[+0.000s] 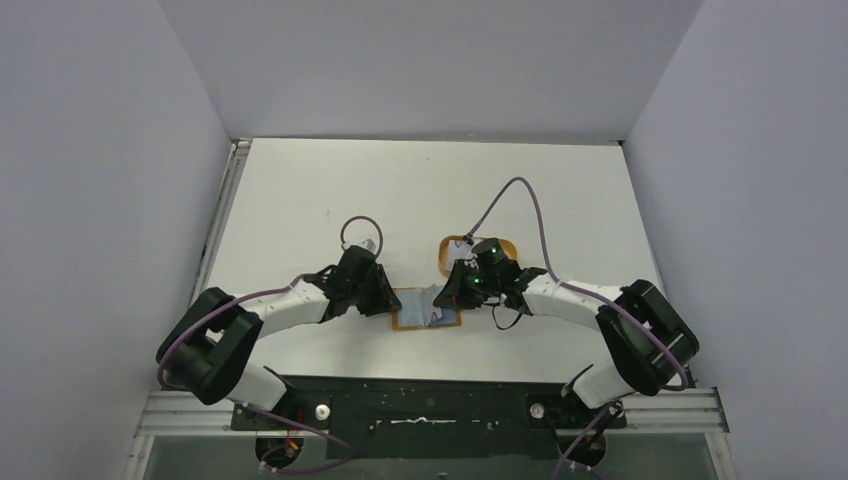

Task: Put the credit cards into the card holder
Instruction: Insert the credit card into the card holder.

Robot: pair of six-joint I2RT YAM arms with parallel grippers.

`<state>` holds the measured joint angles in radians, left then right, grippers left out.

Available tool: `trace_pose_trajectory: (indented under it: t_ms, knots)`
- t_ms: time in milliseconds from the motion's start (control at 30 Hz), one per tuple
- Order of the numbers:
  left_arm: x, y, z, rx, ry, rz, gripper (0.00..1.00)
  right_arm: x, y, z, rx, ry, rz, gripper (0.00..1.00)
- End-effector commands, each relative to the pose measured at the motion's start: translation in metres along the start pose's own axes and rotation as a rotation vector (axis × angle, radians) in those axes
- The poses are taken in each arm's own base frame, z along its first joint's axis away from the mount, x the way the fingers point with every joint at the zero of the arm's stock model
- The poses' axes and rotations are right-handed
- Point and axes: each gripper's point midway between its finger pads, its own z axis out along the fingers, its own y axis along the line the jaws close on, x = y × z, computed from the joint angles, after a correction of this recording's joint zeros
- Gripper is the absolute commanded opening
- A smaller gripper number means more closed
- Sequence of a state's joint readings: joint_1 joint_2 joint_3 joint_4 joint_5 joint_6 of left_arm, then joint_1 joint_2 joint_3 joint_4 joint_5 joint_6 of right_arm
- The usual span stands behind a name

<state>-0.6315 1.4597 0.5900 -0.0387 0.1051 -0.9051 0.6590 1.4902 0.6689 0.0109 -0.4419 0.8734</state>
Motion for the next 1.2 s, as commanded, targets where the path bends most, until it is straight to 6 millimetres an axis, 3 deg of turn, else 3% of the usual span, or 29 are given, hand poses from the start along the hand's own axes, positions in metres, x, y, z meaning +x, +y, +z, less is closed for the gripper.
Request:
trace_pose_trajectory:
  t_ms: [0, 833, 900, 1167]
  knots:
    - [-0.011, -0.012, 0.002, 0.033, -0.022, 0.019, 0.25, -0.015, 0.019, 0.003, -0.062, -0.033, -0.022, 0.0]
    - [-0.002, -0.008, 0.008, 0.026, 0.026, 0.008, 0.19, -0.017, 0.011, 0.016, -0.054, -0.046, 0.026, 0.0]
    - [-0.006, -0.015, 0.008, 0.053, 0.01, 0.012, 0.18, -0.017, 0.01, 0.017, -0.052, -0.048, 0.031, 0.0]
    - [-0.004, -0.015, 0.01, 0.055, 0.019, 0.007, 0.17, -0.014, -0.001, 0.023, -0.015, -0.051, 0.039, 0.0]
